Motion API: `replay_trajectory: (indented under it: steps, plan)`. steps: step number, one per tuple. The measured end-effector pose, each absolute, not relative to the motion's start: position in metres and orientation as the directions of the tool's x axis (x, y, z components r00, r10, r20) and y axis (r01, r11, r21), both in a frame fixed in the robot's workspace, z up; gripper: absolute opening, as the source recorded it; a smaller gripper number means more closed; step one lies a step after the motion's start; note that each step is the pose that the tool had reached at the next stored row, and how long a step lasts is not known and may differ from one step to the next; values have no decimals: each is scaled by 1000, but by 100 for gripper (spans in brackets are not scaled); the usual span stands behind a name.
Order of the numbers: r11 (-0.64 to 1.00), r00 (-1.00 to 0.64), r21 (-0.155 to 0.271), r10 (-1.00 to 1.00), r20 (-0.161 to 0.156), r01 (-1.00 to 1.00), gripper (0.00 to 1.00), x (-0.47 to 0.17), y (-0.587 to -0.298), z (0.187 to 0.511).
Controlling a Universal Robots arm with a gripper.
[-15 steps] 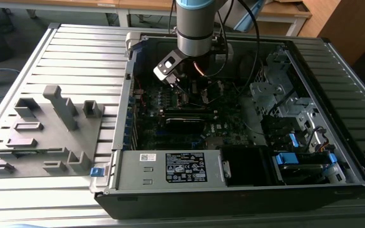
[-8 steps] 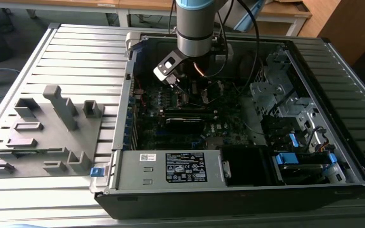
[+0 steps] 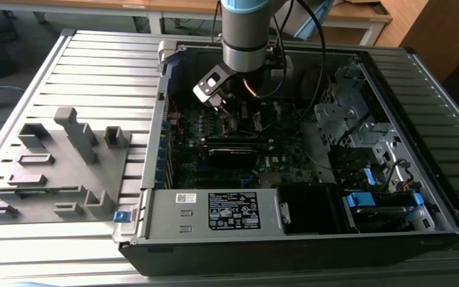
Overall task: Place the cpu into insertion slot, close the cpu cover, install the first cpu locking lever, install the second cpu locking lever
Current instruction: 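Place the cpu into insertion slot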
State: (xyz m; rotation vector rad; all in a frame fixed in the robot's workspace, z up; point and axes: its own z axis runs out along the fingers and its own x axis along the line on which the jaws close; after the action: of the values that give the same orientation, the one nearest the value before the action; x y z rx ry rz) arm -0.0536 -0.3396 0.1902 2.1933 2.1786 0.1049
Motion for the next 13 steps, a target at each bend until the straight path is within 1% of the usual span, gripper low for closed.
replay_trajectory:
  steps: [11,12,13]
  plan:
    - [-7,6,83,1000,16,997,55,-53,-339,189]
    - [-7,6,83,1000,15,997,60,-53,-339,190]
    - [-7,6,82,1000,14,997,60,-54,-340,190]
